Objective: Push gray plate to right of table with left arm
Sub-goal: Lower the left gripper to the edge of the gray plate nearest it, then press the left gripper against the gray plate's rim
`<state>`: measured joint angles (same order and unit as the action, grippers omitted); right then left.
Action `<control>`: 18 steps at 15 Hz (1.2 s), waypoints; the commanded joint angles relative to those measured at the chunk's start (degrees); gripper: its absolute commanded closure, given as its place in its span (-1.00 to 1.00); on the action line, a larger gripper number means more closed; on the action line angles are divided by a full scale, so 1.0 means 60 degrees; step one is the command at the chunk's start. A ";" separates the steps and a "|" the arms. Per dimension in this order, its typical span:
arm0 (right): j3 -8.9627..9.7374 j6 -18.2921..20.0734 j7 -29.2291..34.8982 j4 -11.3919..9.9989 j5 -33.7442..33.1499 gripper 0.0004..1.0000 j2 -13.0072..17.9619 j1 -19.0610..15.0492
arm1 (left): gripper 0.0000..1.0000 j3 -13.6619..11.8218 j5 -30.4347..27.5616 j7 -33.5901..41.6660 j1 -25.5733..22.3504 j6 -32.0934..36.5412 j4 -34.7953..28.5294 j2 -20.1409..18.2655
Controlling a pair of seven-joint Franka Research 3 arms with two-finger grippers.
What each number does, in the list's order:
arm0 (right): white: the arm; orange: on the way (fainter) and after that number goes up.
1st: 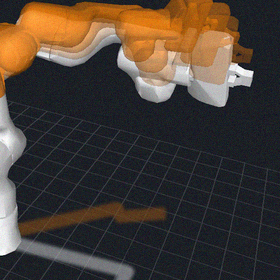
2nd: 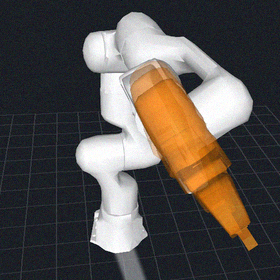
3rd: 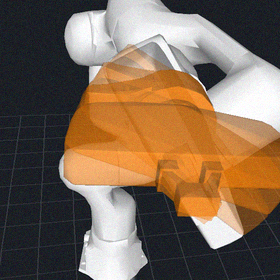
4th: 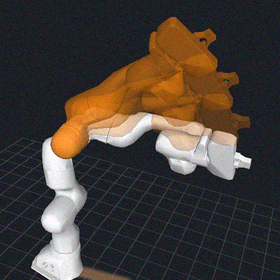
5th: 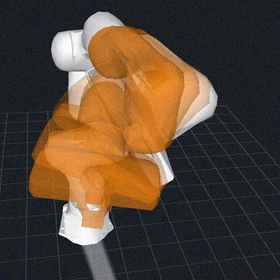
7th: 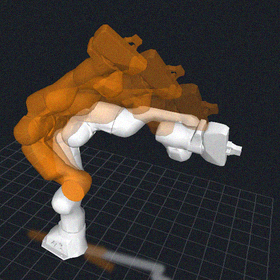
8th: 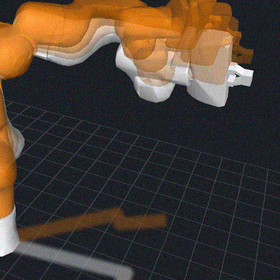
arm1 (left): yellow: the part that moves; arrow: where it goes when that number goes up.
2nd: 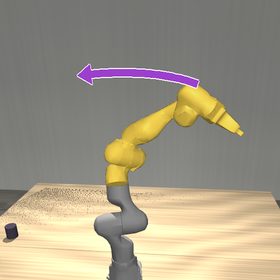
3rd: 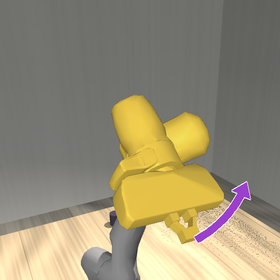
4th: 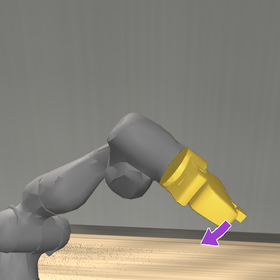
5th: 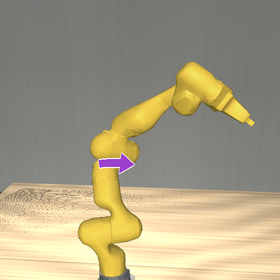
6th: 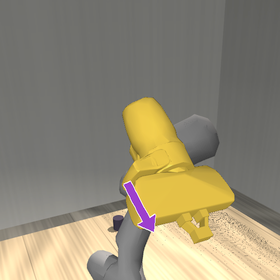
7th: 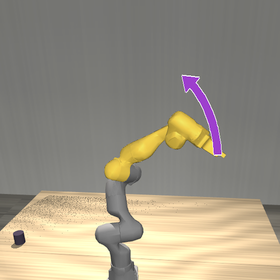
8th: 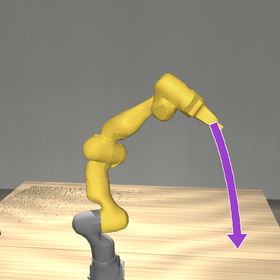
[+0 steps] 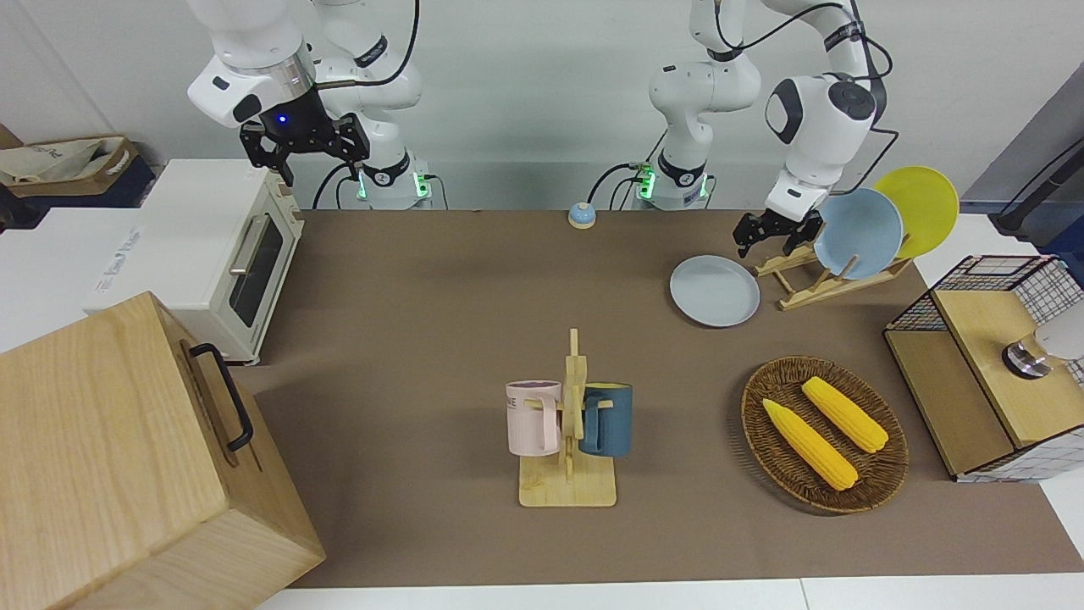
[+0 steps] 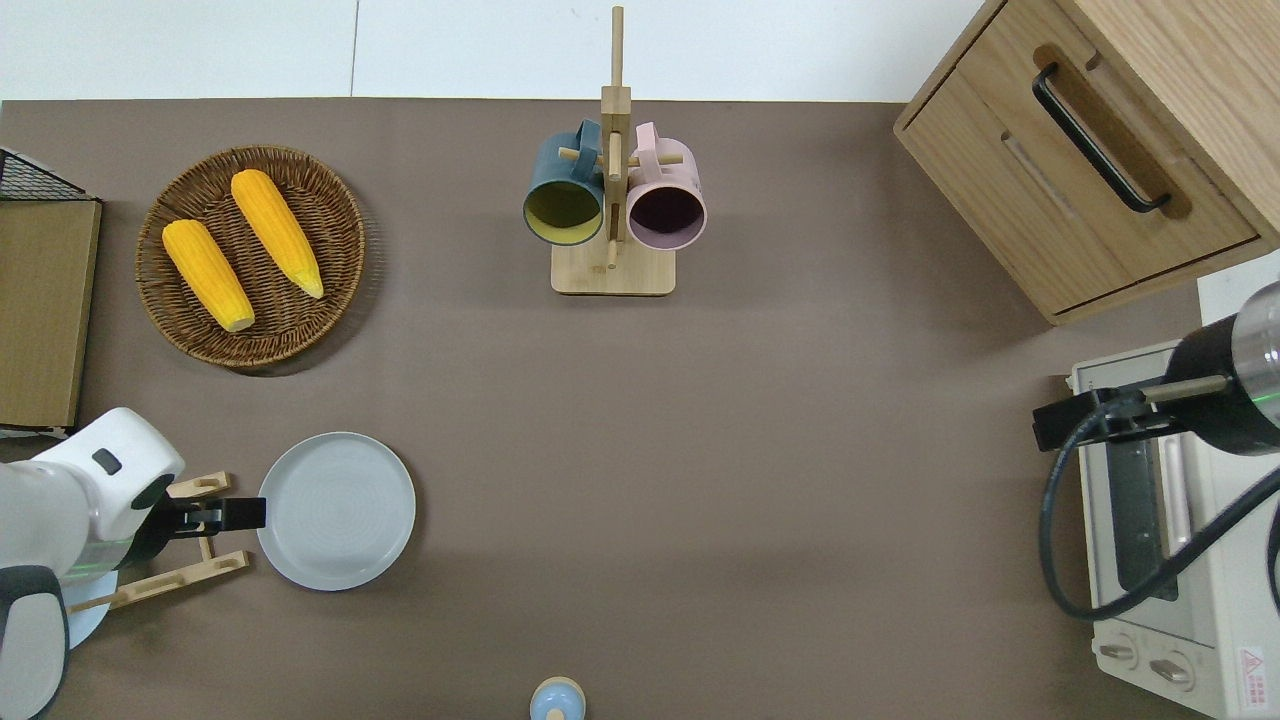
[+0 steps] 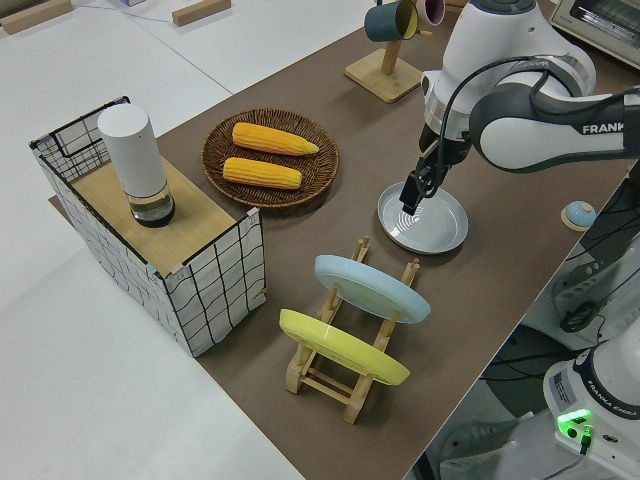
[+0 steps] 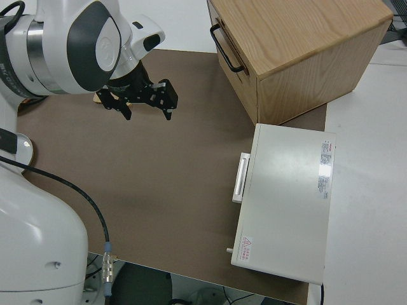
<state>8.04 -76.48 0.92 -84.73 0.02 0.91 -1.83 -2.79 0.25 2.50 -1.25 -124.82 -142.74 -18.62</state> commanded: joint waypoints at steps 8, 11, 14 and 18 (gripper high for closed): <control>0.0154 0.0149 0.0125 0.0089 0.0041 -0.97 0.0024 -0.0178 | -0.10 0.0040 0.0149 0.0638 -0.0715 -0.3177 -0.1536 0.1609; 0.0154 0.0149 0.0125 0.0089 0.0041 -0.97 0.0024 -0.0193 | 1.00 0.0040 0.0149 0.0638 -0.0715 -0.3060 -0.1522 0.1551; 0.0154 0.0149 0.0125 0.0089 0.0041 -0.97 0.0024 -0.0178 | 1.00 0.0054 0.0134 0.0594 -0.0715 -0.3016 -0.1522 0.1492; 0.0154 0.0149 0.0111 0.0089 0.0041 -0.97 0.0024 -0.0178 | 1.00 0.0040 0.0119 0.0565 -0.0715 -0.3016 -0.1522 0.1478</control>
<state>8.04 -76.48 0.92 -84.73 0.02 0.91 -1.83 -2.59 0.27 5.72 -4.98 -142.33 -151.01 -9.97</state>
